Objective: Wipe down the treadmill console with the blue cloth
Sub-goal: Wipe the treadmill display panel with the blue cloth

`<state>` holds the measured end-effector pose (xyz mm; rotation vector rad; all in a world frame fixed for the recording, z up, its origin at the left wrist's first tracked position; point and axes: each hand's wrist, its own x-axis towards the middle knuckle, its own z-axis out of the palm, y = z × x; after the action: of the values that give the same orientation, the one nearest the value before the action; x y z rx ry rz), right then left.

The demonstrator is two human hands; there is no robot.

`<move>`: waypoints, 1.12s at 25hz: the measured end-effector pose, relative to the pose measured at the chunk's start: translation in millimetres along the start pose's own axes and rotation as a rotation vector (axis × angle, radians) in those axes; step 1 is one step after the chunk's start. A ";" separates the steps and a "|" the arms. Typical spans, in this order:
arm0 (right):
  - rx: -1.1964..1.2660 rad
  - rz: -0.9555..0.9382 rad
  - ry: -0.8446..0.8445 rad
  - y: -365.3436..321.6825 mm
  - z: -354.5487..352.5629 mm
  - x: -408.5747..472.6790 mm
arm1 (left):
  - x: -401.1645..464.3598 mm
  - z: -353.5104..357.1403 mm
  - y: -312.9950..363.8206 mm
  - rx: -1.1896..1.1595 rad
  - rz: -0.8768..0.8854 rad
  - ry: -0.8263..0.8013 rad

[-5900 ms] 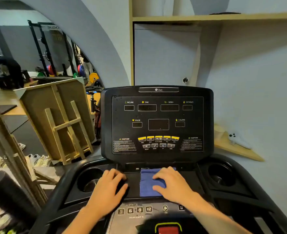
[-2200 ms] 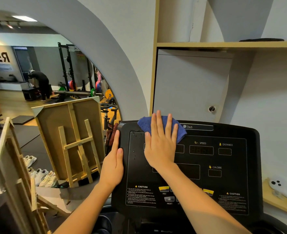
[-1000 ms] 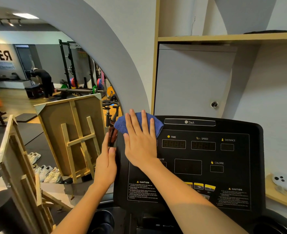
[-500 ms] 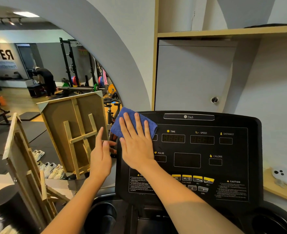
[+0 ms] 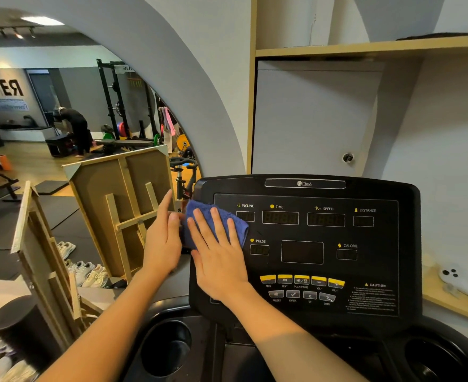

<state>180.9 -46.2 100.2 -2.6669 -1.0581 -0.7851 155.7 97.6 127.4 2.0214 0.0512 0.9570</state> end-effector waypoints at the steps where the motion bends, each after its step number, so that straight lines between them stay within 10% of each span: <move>1: 0.001 -0.008 -0.014 -1.7 1.1 -5.8 | 6.3 0.4 4.6 0.019 0.013 -0.007; 28: 0.016 -0.144 -0.199 2.1 25.8 -90.4 | 77.9 56.5 37.1 0.333 0.202 -0.079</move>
<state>137.7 -92.4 30.7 -2.7234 -1.3102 -0.5395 235.6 64.3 183.5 2.4055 -0.0406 1.0476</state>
